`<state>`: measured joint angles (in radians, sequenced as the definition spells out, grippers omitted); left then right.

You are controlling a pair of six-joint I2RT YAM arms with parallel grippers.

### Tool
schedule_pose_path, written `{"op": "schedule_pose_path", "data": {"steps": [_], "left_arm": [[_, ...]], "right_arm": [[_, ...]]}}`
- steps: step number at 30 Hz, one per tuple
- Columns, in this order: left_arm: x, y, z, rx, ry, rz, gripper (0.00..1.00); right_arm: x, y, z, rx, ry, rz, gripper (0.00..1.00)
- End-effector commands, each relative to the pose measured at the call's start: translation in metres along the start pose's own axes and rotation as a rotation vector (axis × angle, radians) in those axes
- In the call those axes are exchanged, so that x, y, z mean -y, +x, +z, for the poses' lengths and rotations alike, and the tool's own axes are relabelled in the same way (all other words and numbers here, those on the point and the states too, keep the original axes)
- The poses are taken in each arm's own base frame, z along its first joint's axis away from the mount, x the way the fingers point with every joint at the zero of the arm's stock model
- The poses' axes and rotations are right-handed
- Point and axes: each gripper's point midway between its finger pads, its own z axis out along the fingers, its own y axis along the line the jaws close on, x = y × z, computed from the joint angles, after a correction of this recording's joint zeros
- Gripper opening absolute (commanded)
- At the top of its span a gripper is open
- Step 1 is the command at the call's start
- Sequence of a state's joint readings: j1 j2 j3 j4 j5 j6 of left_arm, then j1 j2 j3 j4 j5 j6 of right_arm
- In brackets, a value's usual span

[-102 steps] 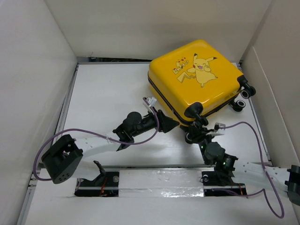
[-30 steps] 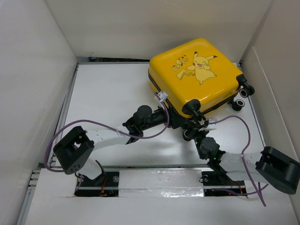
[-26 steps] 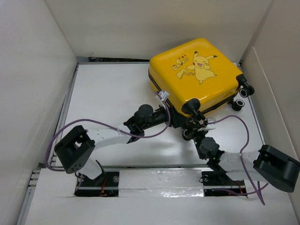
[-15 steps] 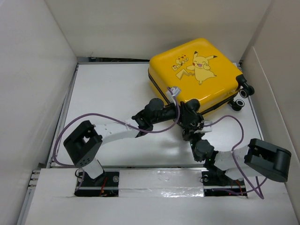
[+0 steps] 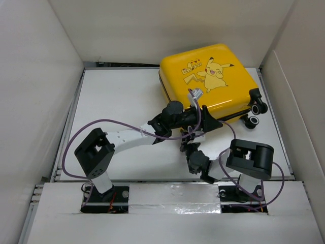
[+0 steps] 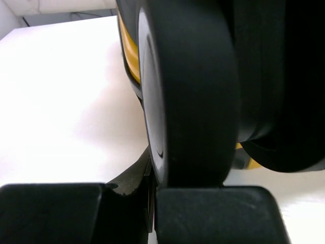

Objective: Pack the luggage

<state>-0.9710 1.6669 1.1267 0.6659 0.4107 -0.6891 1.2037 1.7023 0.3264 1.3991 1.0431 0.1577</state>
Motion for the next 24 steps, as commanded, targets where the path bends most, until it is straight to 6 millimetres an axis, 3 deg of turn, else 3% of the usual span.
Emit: {"op": "schedule_pose_path", "data": {"steps": [1, 3, 6, 7, 8, 9, 10, 11, 12, 13, 14, 15, 16, 17, 18, 19, 20, 21, 22, 23, 24], "left_arm": [[0.035, -0.012, -0.001, 0.012, 0.091, -0.002, 0.60], [0.039, -0.014, -0.002, 0.016, 0.104, -0.004, 0.60], [0.047, -0.024, -0.012, 0.056, 0.101, 0.031, 0.64], [0.052, -0.042, -0.023, 0.113, 0.091, 0.051, 0.66], [0.054, -0.053, -0.031, 0.148, 0.088, 0.079, 0.67], [0.040, -0.058, -0.042, 0.171, 0.052, 0.085, 0.69], [0.049, -0.078, -0.059, 0.238, 0.044, 0.107, 0.70], [0.046, -0.087, -0.072, 0.275, 0.021, 0.118, 0.71], [0.027, -0.083, -0.084, 0.288, -0.039, 0.132, 0.71], [0.028, -0.111, -0.112, 0.405, -0.098, 0.156, 0.72], [0.019, -0.113, -0.127, 0.434, -0.152, 0.160, 0.71], [-0.005, -0.098, -0.141, 0.435, -0.231, 0.173, 0.69], [-0.001, -0.112, -0.166, 0.530, -0.284, 0.186, 0.67], [-0.019, -0.105, -0.180, 0.539, -0.370, 0.178, 0.63], [-0.043, -0.081, -0.189, 0.509, -0.438, 0.164, 0.56], [-0.045, -0.078, -0.202, 0.532, -0.461, 0.165, 0.47], [-0.057, -0.063, -0.207, 0.504, -0.492, 0.154, 0.36], [-0.080, -0.035, -0.211, 0.451, -0.537, 0.137, 0.17], [-0.088, -0.021, -0.213, 0.419, -0.549, 0.130, 0.11], [-0.100, -0.006, -0.214, 0.388, -0.568, 0.118, 0.07], [-0.115, 0.016, -0.216, 0.340, -0.589, 0.103, 0.01]], "right_arm": [[-0.049, -0.075, 0.011, 0.218, -0.160, 0.310, 0.00], [-0.043, -0.080, 0.012, 0.232, -0.128, 0.341, 0.00], [-0.037, -0.075, -0.002, 0.204, -0.136, 0.360, 0.37], [-0.036, -0.069, -0.009, 0.186, -0.146, 0.362, 0.58], [-0.036, -0.059, -0.025, 0.148, -0.174, 0.353, 0.64], [-0.038, -0.053, -0.034, 0.125, -0.189, 0.358, 0.69], [-0.039, -0.047, -0.042, 0.104, -0.203, 0.347, 0.77], [-0.045, -0.044, -0.058, 0.080, -0.229, 0.349, 0.80], [-0.040, -0.036, -0.067, 0.053, -0.230, 0.315, 0.81], [-0.037, -0.034, -0.073, 0.042, -0.225, 0.313, 0.82], [-0.029, -0.034, -0.078, 0.036, -0.194, 0.312, 0.83], [-0.025, -0.037, -0.087, 0.022, -0.203, 0.309, 0.82], [-0.022, -0.040, -0.090, 0.018, -0.202, 0.304, 0.70], [-0.022, -0.045, -0.091, 0.015, -0.208, 0.303, 0.58], [-0.021, -0.048, -0.095, -0.016, -0.229, 0.261, 0.41], [-0.035, -0.061, -0.095, -0.039, -0.234, 0.266, 0.07], [-0.044, -0.068, -0.096, -0.093, -0.243, 0.277, 0.00], [-0.024, -0.049, -0.097, -0.193, -0.171, 0.175, 0.00], [-0.026, -0.088, -0.096, -0.165, -0.160, 0.247, 0.00], [-0.020, -0.101, -0.096, -0.165, -0.147, 0.243, 0.00], [-0.007, -0.101, -0.099, -0.192, -0.131, 0.167, 0.00]]}}
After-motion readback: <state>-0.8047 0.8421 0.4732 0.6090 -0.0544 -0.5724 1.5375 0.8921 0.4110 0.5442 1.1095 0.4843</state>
